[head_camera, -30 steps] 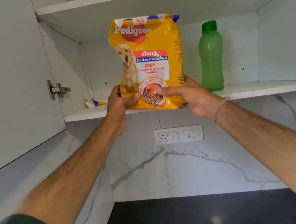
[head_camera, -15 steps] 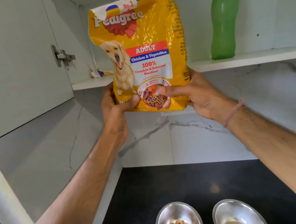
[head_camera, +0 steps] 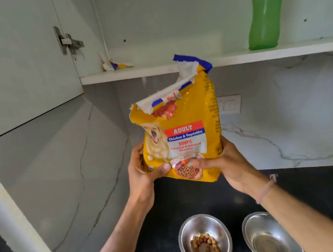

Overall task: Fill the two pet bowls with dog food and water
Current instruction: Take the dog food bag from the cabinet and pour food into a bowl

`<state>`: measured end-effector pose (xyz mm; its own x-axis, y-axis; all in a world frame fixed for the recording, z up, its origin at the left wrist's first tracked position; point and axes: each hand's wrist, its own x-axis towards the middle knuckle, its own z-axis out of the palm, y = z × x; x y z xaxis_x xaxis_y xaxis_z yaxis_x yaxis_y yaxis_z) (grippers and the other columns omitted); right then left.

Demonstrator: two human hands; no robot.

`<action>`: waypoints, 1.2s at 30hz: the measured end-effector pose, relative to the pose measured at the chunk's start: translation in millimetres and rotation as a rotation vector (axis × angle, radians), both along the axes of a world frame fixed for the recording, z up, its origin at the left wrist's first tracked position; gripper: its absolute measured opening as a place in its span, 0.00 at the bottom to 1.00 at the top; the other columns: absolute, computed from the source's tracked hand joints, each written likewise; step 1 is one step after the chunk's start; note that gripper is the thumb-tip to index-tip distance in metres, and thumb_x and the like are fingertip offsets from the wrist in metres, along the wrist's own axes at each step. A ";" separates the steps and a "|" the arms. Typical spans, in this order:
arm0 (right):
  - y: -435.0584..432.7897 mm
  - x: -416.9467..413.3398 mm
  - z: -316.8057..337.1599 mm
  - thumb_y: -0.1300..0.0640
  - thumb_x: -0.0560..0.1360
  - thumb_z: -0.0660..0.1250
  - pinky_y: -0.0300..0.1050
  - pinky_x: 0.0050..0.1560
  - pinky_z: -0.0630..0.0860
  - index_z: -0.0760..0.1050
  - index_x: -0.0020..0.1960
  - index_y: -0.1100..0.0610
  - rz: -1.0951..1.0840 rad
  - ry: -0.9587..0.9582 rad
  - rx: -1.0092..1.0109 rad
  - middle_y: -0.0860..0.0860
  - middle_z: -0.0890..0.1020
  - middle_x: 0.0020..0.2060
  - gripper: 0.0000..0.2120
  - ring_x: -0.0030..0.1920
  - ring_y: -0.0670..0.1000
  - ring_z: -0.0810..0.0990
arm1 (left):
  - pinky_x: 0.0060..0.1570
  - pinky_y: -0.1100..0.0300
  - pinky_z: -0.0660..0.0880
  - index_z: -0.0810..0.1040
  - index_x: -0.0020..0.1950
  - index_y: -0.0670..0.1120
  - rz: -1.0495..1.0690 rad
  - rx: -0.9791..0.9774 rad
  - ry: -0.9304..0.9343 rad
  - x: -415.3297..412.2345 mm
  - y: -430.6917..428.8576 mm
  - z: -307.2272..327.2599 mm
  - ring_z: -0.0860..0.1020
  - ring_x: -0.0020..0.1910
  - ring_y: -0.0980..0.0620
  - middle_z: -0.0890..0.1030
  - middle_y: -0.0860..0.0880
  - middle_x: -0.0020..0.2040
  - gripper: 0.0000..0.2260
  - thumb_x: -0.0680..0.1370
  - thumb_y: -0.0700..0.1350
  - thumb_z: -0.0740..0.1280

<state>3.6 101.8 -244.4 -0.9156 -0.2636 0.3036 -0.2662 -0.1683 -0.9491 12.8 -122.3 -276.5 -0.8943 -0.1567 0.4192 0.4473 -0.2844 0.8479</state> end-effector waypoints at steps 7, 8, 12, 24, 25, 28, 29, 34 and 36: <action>-3.3 -6.0 -59.9 0.69 0.64 0.79 0.52 0.52 0.84 0.74 0.68 0.59 -0.026 -0.095 -0.040 0.57 0.86 0.58 0.35 0.58 0.59 0.85 | 0.51 0.45 0.82 0.73 0.69 0.43 -0.028 0.011 -0.117 -15.5 0.0 -59.4 0.82 0.61 0.36 0.82 0.39 0.63 0.47 0.55 0.51 0.87; -4.6 -6.7 -66.0 0.68 0.63 0.79 0.51 0.51 0.84 0.75 0.68 0.58 -0.039 -0.108 -0.048 0.56 0.86 0.57 0.34 0.58 0.58 0.86 | 0.51 0.44 0.82 0.73 0.70 0.43 -0.024 0.023 -0.132 -18.6 0.9 -66.5 0.82 0.61 0.37 0.82 0.39 0.63 0.48 0.54 0.52 0.88; -12.1 -11.5 -86.7 0.65 0.61 0.80 0.49 0.49 0.84 0.75 0.66 0.57 -0.088 -0.147 -0.067 0.55 0.87 0.56 0.35 0.57 0.56 0.86 | 0.59 0.36 0.80 0.67 0.73 0.42 -0.036 0.127 -0.195 -36.1 3.2 -91.5 0.80 0.64 0.35 0.78 0.38 0.68 0.54 0.53 0.50 0.88; -39.0 -23.8 -141.3 0.61 0.61 0.83 0.52 0.53 0.83 0.72 0.65 0.51 -0.263 -0.175 -0.075 0.52 0.86 0.57 0.36 0.57 0.53 0.85 | 0.64 0.42 0.77 0.74 0.74 0.40 -0.366 0.629 -0.417 -43.0 38.2 -129.9 0.79 0.65 0.39 0.78 0.38 0.69 0.21 0.82 0.47 0.63; -41.7 -23.7 -144.3 0.60 0.61 0.83 0.50 0.53 0.83 0.71 0.64 0.49 -0.272 -0.179 -0.070 0.52 0.85 0.57 0.36 0.58 0.52 0.85 | 0.65 0.42 0.77 0.74 0.73 0.41 -0.364 0.661 -0.437 -43.7 42.5 -130.1 0.80 0.65 0.39 0.79 0.39 0.69 0.22 0.82 0.49 0.63; -42.0 -26.4 -152.8 0.62 0.61 0.85 0.43 0.52 0.82 0.68 0.65 0.48 -0.259 -0.179 -0.014 0.52 0.83 0.60 0.39 0.58 0.48 0.84 | 0.63 0.41 0.77 0.79 0.68 0.41 -0.375 0.705 -0.444 -50.6 48.7 -132.7 0.82 0.61 0.39 0.81 0.39 0.65 0.21 0.83 0.54 0.61; -39.5 -28.5 -155.5 0.65 0.62 0.84 0.42 0.51 0.82 0.67 0.66 0.47 -0.231 -0.184 0.015 0.52 0.82 0.61 0.40 0.58 0.48 0.84 | 0.63 0.40 0.77 0.81 0.66 0.41 -0.375 0.716 -0.453 -53.1 48.7 -133.4 0.83 0.60 0.39 0.82 0.39 0.64 0.22 0.84 0.55 0.59; -18.8 -35.0 -156.6 0.72 0.56 0.68 0.48 0.45 0.80 0.71 0.61 0.49 -0.064 -0.285 -0.047 0.54 0.81 0.56 0.37 0.53 0.52 0.81 | 0.62 0.39 0.76 0.80 0.65 0.42 -0.364 0.716 -0.530 -66.2 41.9 -139.9 0.84 0.54 0.39 0.84 0.39 0.59 0.22 0.84 0.57 0.57; -10.4 -42.8 -154.3 0.73 0.57 0.61 0.52 0.45 0.79 0.74 0.57 0.55 -0.046 -0.368 -0.154 0.55 0.82 0.50 0.31 0.48 0.53 0.82 | 0.63 0.40 0.76 0.80 0.65 0.43 -0.352 0.715 -0.557 -70.7 38.3 -143.4 0.83 0.55 0.40 0.84 0.40 0.58 0.21 0.84 0.57 0.58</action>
